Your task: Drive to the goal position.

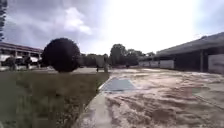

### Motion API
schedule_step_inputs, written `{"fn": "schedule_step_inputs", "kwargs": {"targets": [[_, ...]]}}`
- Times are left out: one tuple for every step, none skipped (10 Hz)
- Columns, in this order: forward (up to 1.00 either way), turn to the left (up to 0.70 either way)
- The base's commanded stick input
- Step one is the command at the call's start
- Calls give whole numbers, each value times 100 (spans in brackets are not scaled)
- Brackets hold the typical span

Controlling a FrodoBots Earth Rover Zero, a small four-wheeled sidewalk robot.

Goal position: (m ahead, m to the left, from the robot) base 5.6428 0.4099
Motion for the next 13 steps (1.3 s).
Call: {"fn": "schedule_step_inputs", "kwargs": {"targets": [[70,0],[70,-12],[70,-35],[70,-35],[70,0],[70,0],[70,0],[70,0],[70,0],[70,0],[70,0],[70,0],[70,0]]}}
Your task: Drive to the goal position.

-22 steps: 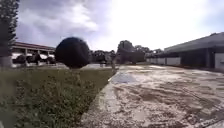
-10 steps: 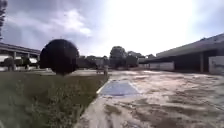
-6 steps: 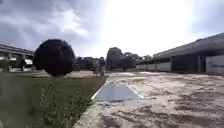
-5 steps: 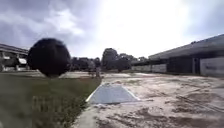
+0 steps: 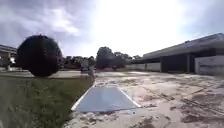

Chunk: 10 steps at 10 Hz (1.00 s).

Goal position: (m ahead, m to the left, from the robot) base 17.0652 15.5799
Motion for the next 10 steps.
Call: {"fn": "schedule_step_inputs", "kwargs": {"targets": [[70,0],[70,0],[70,0],[70,0],[70,0],[70,0],[70,0],[70,0],[70,0],[70,0]]}}
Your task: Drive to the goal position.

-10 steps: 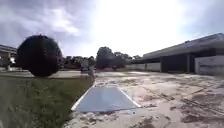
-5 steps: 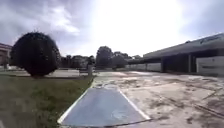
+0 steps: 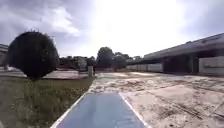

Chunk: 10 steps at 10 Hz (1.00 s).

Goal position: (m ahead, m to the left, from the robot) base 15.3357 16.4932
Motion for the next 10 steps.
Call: {"fn": "schedule_step_inputs", "kwargs": {"targets": [[70,0],[70,0],[70,0],[70,0],[70,0],[70,0],[70,0],[70,0],[70,0],[70,0]]}}
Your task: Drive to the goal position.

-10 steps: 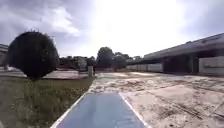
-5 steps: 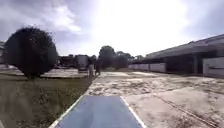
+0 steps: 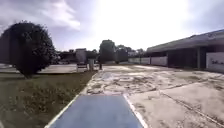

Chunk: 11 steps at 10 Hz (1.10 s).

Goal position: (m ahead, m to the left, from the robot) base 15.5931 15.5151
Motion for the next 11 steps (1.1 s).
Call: {"fn": "schedule_step_inputs", "kwargs": {"targets": [[70,0],[70,0],[70,0],[70,0],[70,0],[70,0],[70,0],[70,0],[70,0],[70,0],[70,0]]}}
